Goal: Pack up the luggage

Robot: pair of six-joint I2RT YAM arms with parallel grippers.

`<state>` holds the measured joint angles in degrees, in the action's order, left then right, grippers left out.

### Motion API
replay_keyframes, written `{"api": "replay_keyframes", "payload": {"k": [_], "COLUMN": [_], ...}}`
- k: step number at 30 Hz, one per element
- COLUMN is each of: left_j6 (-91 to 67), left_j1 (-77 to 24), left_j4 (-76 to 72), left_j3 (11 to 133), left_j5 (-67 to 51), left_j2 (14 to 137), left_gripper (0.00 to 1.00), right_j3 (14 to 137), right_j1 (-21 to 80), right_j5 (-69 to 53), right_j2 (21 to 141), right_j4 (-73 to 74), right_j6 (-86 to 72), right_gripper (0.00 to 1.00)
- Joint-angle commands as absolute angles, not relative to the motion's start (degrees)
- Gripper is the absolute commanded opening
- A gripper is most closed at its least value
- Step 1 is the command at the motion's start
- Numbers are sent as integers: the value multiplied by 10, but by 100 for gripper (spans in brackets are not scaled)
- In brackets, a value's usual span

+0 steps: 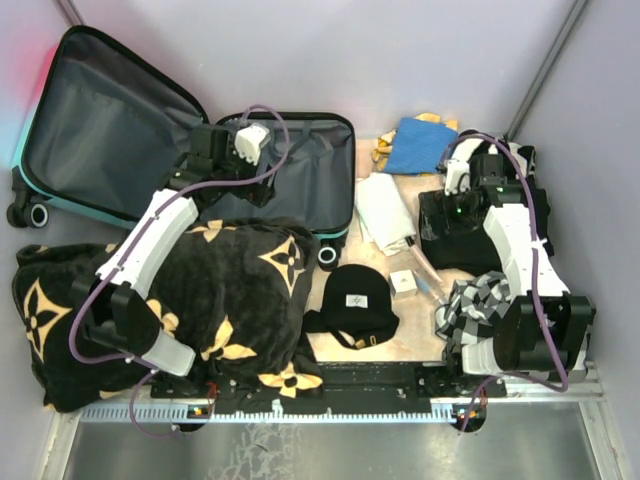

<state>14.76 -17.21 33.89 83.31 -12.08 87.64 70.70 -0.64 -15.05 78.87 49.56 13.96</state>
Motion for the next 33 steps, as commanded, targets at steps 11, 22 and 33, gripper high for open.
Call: {"api": "replay_keyframes", "payload": {"k": [11, 22, 33], "left_j6": [65, 28, -152], "left_j1": [-400, -480, -502], "left_j4": [101, 61, -33], "left_j3": [854, 926, 1022], "left_j5": [-130, -136, -157], "left_j2": [962, 1102, 1245], "left_gripper": [99, 92, 88], "right_j3": [684, 731, 813], "right_j1": [-62, -70, -116], "right_j5": [-166, -172, -308], "right_j2": [909, 1036, 1050], "right_j4": [427, 372, 397], "right_j6": [125, 109, 81], "right_gripper": [96, 85, 85]}}
